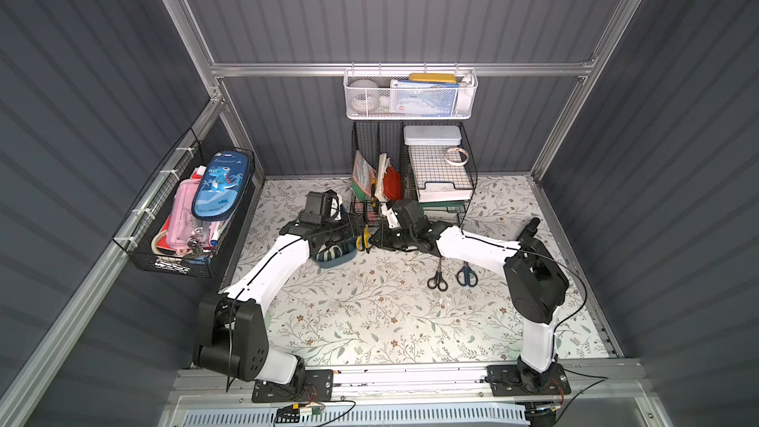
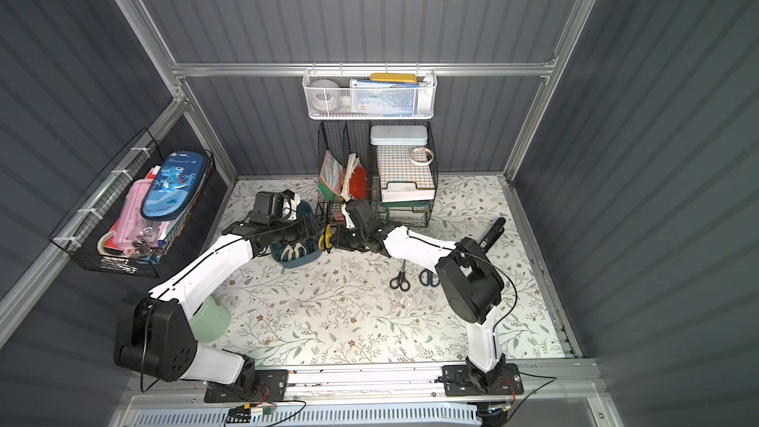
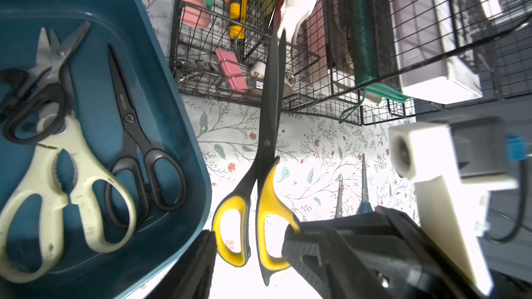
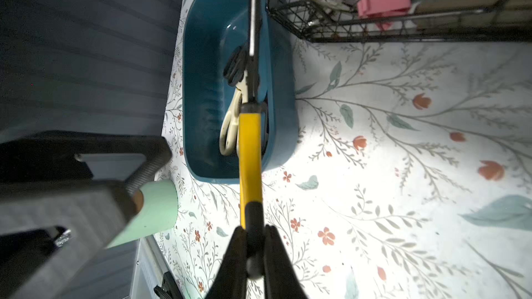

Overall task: Take the scissors out of the storage box
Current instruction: Pick up the scissors from the storage box, then place the scissors at the center of the board.

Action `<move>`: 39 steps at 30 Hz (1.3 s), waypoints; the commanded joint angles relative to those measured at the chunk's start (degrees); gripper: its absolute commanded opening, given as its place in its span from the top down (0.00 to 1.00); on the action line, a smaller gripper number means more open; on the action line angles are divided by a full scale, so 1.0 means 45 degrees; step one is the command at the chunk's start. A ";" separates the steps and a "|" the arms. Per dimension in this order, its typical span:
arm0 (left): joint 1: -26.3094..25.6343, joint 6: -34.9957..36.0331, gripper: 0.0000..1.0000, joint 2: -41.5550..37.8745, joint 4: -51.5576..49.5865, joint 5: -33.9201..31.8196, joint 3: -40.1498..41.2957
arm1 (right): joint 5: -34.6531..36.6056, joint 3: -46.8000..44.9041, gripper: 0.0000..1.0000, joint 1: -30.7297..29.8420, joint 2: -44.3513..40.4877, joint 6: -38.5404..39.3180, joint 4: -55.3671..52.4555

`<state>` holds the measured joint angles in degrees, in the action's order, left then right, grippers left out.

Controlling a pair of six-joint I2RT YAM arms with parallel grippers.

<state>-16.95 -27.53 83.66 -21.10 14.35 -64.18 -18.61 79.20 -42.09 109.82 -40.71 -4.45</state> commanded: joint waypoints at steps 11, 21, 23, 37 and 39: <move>0.0347 0.0647 0.36 -0.0251 -0.1424 -0.0463 -0.1611 | 0.0287 -0.2605 0.91 0.0075 -0.3247 0.1565 -0.1811; 0.0642 0.1050 0.37 0.0265 -0.1604 -0.1462 -0.1094 | -0.0043 -0.4113 0.92 0.0148 -0.4073 0.1994 -0.2429; 0.0627 0.1590 0.39 0.0493 -0.1591 -0.1857 -0.0978 | -0.0079 -0.4157 0.91 0.0143 -0.4072 0.1980 -0.2411; 0.0642 0.1548 0.38 0.0505 -0.1580 -0.2056 -0.0309 | -0.0674 -0.5777 0.91 0.1422 -0.3258 0.0970 -0.1218; 0.0641 0.1555 0.38 0.0511 -0.1542 -0.2056 -0.0286 | -0.0659 -0.5909 0.91 0.1467 -0.3114 0.0979 -0.1228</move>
<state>-14.15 -21.96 85.89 -27.46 5.72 -65.80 -20.38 53.28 -35.55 95.35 -35.79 -11.46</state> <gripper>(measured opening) 0.615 0.129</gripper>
